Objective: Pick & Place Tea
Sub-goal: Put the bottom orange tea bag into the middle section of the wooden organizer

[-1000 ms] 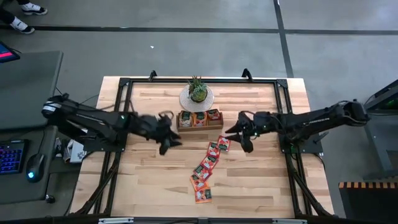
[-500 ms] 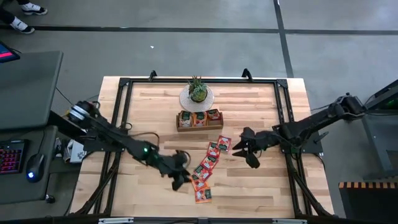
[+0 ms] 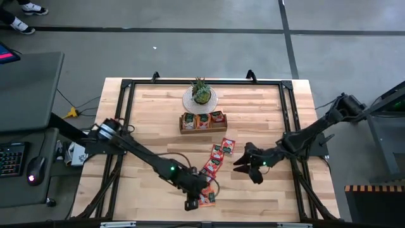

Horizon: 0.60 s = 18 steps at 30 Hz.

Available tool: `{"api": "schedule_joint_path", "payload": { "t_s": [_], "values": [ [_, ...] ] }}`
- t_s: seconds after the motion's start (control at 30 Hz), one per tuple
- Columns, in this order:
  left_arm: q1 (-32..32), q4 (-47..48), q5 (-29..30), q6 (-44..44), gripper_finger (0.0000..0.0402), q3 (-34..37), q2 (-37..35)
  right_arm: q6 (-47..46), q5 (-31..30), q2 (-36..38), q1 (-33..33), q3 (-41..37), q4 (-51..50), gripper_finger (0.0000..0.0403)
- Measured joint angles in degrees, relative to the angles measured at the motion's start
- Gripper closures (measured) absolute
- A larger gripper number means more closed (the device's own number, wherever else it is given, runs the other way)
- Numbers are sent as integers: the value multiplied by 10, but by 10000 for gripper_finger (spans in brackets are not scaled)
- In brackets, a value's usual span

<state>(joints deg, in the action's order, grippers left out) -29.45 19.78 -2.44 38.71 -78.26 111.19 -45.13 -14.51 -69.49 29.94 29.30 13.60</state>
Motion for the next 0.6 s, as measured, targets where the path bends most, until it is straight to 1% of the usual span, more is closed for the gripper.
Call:
{"api": "schedule_joint_path", "payload": {
  "t_s": [0.1, 0.2, 0.33, 0.43, 0.53, 0.6],
  "values": [
    [-9, 1, 15, -33, 221, -35, 33, -16, -26, -31, 19, 16, 6, 265],
    [-18, 19, 30, -45, 221, -54, 58, -27, -42, -65, 33, 44, 5, 265],
    [-34, 35, 66, -45, 221, -58, 74, -29, -52, -114, 45, 88, -1, 265],
    [-39, 35, 92, -47, 221, -59, 84, -39, -53, -152, 48, 122, -24, 265],
    [-42, 39, 96, -55, 221, -58, 87, -63, -41, -190, 47, 153, -38, 265],
    [-43, 34, 96, -60, 221, -59, 86, -101, -31, -215, 47, 172, -49, 265]
  ]
}}
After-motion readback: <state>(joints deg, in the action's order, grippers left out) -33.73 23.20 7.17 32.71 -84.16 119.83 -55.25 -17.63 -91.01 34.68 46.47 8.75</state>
